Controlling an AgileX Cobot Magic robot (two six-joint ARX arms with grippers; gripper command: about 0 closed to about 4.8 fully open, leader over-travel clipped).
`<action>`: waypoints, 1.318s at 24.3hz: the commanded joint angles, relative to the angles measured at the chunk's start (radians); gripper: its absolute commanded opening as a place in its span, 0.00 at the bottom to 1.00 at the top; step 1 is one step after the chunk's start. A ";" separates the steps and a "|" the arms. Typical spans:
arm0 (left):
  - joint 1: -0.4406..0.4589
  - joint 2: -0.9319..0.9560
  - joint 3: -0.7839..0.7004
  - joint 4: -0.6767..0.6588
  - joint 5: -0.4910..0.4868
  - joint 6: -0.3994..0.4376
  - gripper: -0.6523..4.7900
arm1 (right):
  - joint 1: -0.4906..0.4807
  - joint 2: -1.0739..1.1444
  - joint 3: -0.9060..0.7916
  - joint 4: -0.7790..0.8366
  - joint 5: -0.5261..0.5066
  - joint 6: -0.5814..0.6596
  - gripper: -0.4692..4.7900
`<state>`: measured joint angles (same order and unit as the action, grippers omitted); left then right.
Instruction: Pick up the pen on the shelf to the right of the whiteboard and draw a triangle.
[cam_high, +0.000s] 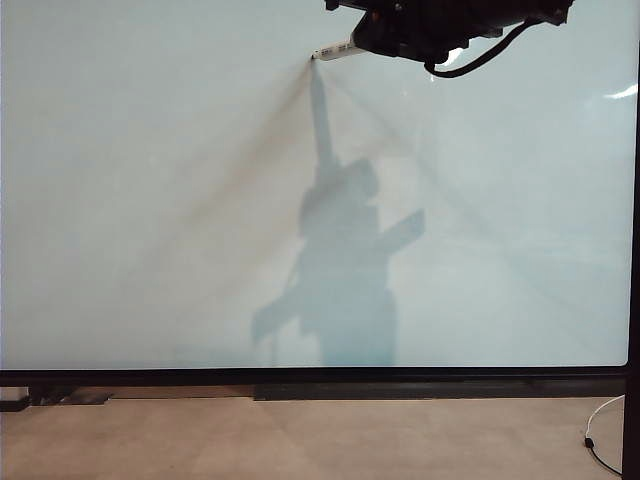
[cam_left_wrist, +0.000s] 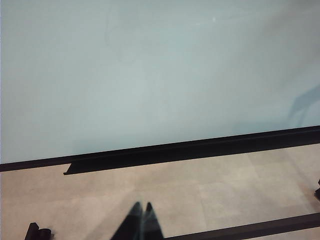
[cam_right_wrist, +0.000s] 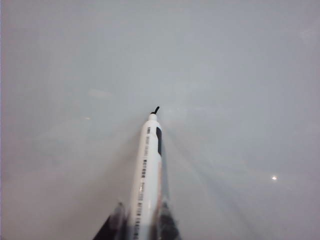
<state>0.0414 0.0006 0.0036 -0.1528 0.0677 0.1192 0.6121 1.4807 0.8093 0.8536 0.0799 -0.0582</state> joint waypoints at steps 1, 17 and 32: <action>0.000 0.000 0.003 0.011 0.003 0.001 0.11 | 0.002 0.009 0.005 0.014 0.004 -0.002 0.08; 0.000 0.000 0.003 0.011 0.003 0.001 0.11 | 0.002 0.016 0.005 -0.001 -0.008 -0.002 0.08; 0.000 0.000 0.003 0.011 0.003 0.001 0.11 | 0.003 0.097 0.006 0.026 -0.031 0.008 0.08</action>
<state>0.0414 0.0002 0.0036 -0.1524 0.0681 0.1192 0.6170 1.5700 0.8093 0.8684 0.0372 -0.0563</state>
